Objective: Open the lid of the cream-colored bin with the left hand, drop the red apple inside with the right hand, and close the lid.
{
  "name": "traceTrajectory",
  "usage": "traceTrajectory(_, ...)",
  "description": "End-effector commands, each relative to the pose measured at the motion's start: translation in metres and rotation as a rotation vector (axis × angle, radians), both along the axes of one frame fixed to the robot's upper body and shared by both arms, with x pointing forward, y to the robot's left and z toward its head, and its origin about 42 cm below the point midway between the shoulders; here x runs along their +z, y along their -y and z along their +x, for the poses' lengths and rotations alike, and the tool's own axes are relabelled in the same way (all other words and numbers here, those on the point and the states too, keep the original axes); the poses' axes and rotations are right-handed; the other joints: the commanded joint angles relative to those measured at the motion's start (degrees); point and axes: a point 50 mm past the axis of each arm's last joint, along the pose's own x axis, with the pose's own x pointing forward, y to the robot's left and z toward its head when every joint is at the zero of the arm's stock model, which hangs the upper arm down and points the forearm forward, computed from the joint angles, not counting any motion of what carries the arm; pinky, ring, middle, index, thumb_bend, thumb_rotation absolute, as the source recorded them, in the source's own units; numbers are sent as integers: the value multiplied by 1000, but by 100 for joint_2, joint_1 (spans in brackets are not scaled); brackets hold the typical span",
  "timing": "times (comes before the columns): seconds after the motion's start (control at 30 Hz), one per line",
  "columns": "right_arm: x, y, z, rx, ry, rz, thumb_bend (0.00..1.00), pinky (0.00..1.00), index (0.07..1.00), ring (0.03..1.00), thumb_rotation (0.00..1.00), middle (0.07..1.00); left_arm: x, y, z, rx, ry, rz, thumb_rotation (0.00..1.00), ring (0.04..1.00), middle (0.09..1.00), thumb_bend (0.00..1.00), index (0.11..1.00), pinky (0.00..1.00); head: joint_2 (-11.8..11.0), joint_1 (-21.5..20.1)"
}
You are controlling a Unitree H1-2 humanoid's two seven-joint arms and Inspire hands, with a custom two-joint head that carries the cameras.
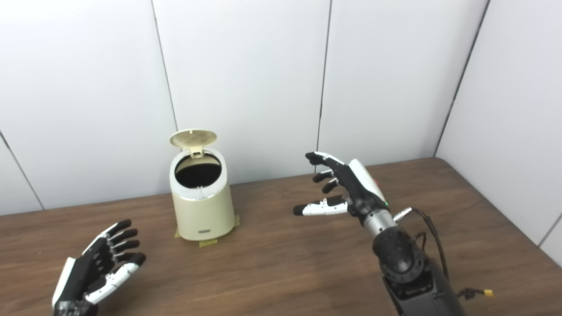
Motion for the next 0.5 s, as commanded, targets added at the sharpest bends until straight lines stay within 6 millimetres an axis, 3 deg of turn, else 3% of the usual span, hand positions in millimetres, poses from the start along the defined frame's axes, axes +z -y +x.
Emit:
traceTrajectory(0.0,45,13,12,-45,68,-92,848,591,837,749,228,856,18,-3,9,-15,83,7,261,766,816,667,852,704,-18,-95)
traceTrajectory(0.1,67,26,17,-96,70,-191,848,660,834,790,191,843,18,-7,11,-12,84,20,242,763,817,640,855,691,-44,-215)
traceTrajectory(0.27,95,47,24,-169,28,-284,810,557,861,752,161,878,20,-10,11,-9,91,15,194,762,823,613,862,676,-82,-352)
traceTrajectory(0.47,107,66,36,-180,-72,-334,816,670,873,822,155,904,22,-11,11,-13,99,17,139,757,824,574,864,640,-102,-445)
